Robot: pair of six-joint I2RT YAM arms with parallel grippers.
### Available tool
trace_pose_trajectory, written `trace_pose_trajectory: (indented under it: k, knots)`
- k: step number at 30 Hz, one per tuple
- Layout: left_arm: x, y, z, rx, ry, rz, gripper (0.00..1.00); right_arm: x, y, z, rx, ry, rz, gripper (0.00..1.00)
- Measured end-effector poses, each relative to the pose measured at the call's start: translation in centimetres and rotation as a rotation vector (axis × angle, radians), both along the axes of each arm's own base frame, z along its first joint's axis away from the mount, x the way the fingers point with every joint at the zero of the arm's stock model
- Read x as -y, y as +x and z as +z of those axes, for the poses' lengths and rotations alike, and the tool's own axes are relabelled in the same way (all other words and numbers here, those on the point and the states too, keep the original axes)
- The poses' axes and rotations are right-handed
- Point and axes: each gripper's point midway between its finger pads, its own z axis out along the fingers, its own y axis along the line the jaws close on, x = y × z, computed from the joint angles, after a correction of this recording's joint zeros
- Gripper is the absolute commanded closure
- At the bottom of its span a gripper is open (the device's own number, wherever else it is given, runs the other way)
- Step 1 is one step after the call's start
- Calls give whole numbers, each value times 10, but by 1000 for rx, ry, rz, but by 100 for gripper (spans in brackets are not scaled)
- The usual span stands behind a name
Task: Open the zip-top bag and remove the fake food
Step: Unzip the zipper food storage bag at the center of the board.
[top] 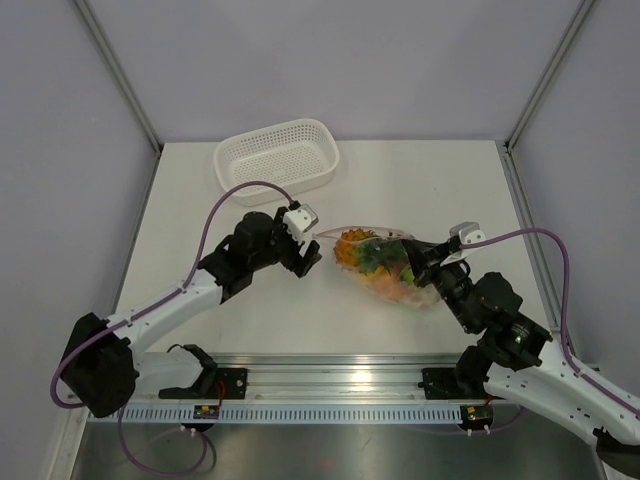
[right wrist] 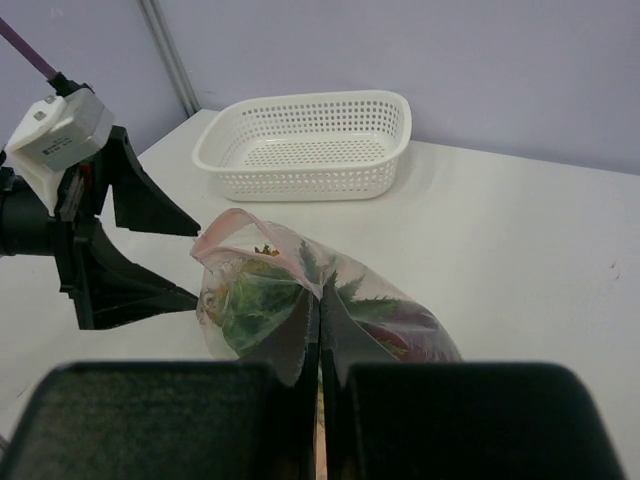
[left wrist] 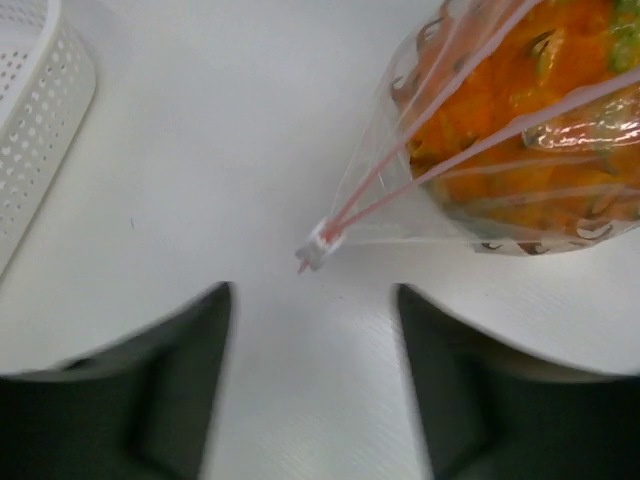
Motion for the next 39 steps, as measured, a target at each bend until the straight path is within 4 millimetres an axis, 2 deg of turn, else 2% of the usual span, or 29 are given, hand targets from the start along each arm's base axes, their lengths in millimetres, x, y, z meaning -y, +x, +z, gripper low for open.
trace_pose_trajectory:
  k: [2,7,11,16,24,30,32,36,39]
  knots:
    - [-4,-3,3,1,-20,13,1,-2,1,-1,-4,-6,1,100]
    - [-13,-15,33,83,-99,21,1,-12,3,-6,-11,-37,29,100]
    - [-24,-19,59,172,-174,57,1,-22,-2,-5,12,-70,98,100]
    - [-34,-25,78,260,-244,85,1,-38,-7,-10,21,-118,186,100]
    - [-34,-23,83,299,-255,83,1,-76,-11,-18,0,-204,349,100]
    - [-29,-23,85,317,-259,56,1,-88,-20,-21,7,-230,437,100]
    - [-26,-22,82,310,-253,41,1,-91,-25,-23,9,-238,467,100]
    - [-17,-20,60,259,-210,6,1,-95,-31,-25,8,-252,516,100]
    - [-15,-20,55,252,-199,-12,1,-100,-37,-28,-3,-267,558,100]
